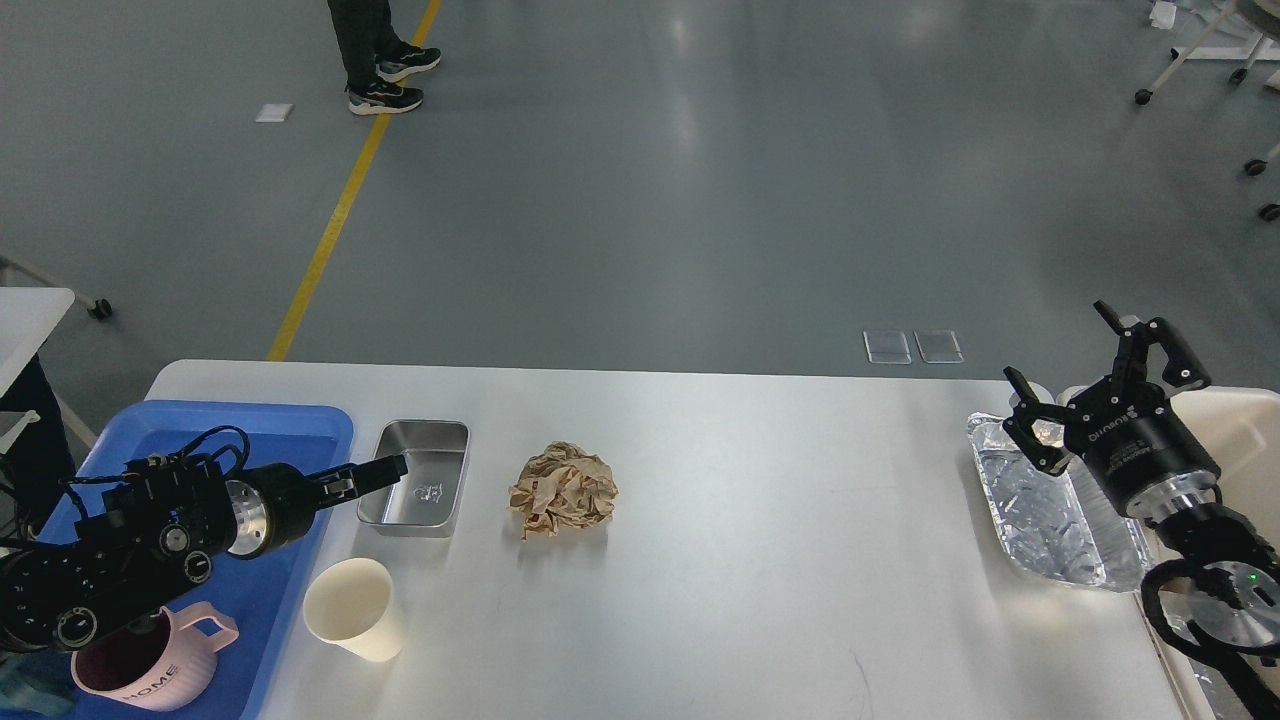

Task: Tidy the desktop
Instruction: 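Grasp the edge of the steel tray with the left gripper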

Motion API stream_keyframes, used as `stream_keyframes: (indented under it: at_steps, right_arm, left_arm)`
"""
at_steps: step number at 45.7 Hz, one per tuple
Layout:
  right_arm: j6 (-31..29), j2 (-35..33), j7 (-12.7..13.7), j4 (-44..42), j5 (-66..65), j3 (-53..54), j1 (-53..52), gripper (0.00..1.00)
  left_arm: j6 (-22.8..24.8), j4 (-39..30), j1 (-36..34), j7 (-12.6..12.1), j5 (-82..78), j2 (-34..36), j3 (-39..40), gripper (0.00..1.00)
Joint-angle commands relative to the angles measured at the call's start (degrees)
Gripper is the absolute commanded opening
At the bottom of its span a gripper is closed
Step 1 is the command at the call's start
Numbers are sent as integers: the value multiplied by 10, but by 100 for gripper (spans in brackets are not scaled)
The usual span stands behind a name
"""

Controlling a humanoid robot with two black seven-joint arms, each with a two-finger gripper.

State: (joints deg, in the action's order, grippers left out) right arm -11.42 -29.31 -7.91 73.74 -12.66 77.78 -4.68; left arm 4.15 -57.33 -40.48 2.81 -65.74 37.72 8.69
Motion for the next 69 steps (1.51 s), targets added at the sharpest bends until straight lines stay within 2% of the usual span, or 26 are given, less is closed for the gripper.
stream_keyframes:
  at_steps: [1, 22, 29, 38, 49, 56, 61, 62, 64, 65, 69]
  right_arm:
    - [0, 0, 0, 0, 0, 0, -1, 100]
    - [0, 0, 0, 0, 0, 0, -1, 100]
    - [0, 1, 0, 0, 0, 0, -1, 100]
    - [-1, 2, 0, 0, 0, 0, -1, 100]
    - [-1, 2, 0, 0, 0, 1, -1, 100]
    - [-2, 2, 0, 1, 0, 1, -1, 100]
    - [-2, 2, 0, 1, 0, 2, -1, 100]
    - [-2, 2, 0, 1, 0, 3, 0, 100]
    - [-2, 1, 0, 1, 0, 4, 0, 100]
    - [-2, 1, 0, 1, 0, 4, 0, 100]
    - [-3, 2, 0, 1, 0, 5, -1, 100]
  left_arm:
    - [0, 13, -2, 1, -2, -1, -2, 81]
    - [0, 75, -11, -2, -2, -51, -30, 80]
    - [-3, 96, -10, 4, -7, -63, -30, 73]
    - [-4, 101, -10, -3, -11, -67, -31, 70]
    - [-24, 115, -14, -5, -7, -82, -70, 68]
    - [-24, 116, -19, -29, 1, -82, -68, 67]
    - [-23, 115, -19, -35, 1, -86, -68, 62]
    - [-21, 115, -19, -35, 2, -88, -68, 58]
    - [-17, 115, -19, -36, 4, -92, -68, 41]
    - [-14, 116, -19, -36, 5, -92, -68, 37]
    - [-7, 116, -20, -35, 28, -93, -68, 35]
